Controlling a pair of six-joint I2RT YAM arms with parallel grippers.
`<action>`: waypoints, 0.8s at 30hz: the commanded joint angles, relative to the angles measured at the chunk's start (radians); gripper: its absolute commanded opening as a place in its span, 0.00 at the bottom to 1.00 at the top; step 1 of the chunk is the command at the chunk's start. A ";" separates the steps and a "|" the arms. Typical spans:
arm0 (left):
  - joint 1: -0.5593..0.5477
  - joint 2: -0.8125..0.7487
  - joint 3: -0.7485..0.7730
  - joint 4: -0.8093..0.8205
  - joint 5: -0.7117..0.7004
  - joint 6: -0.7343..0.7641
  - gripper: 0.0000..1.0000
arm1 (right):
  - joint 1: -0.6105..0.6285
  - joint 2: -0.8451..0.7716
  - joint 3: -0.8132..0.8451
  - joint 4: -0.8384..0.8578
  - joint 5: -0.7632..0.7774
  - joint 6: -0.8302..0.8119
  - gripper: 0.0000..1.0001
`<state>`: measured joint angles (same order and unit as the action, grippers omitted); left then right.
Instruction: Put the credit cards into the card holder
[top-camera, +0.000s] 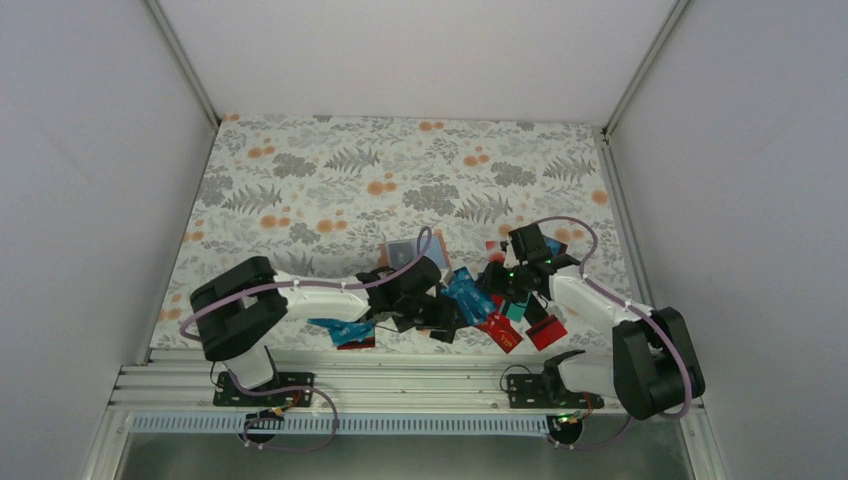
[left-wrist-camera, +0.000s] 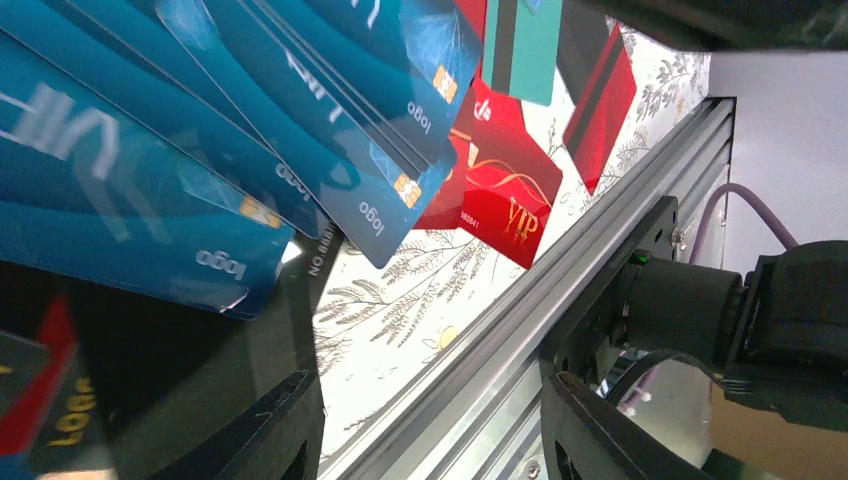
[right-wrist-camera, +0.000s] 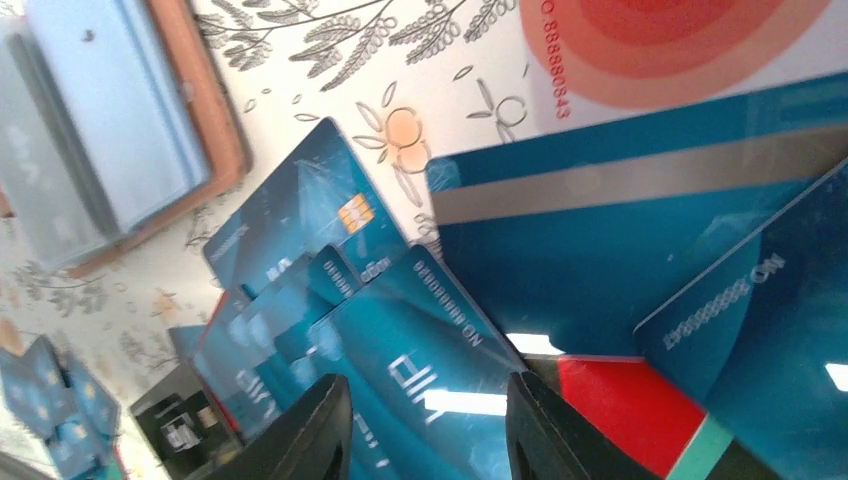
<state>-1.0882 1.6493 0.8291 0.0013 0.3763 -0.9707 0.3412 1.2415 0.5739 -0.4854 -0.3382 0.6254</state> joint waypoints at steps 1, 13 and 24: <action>-0.043 0.072 0.003 0.150 0.029 -0.195 0.55 | -0.023 0.055 -0.027 0.089 0.038 -0.020 0.39; -0.080 0.207 -0.001 0.261 -0.029 -0.409 0.55 | -0.027 0.107 -0.078 0.126 -0.011 -0.023 0.38; -0.086 0.219 -0.038 0.309 -0.109 -0.513 0.53 | -0.026 0.090 -0.111 0.126 -0.053 -0.020 0.30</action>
<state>-1.1660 1.8458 0.8162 0.3141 0.3332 -1.4322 0.3168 1.3273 0.5053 -0.3157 -0.3901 0.6086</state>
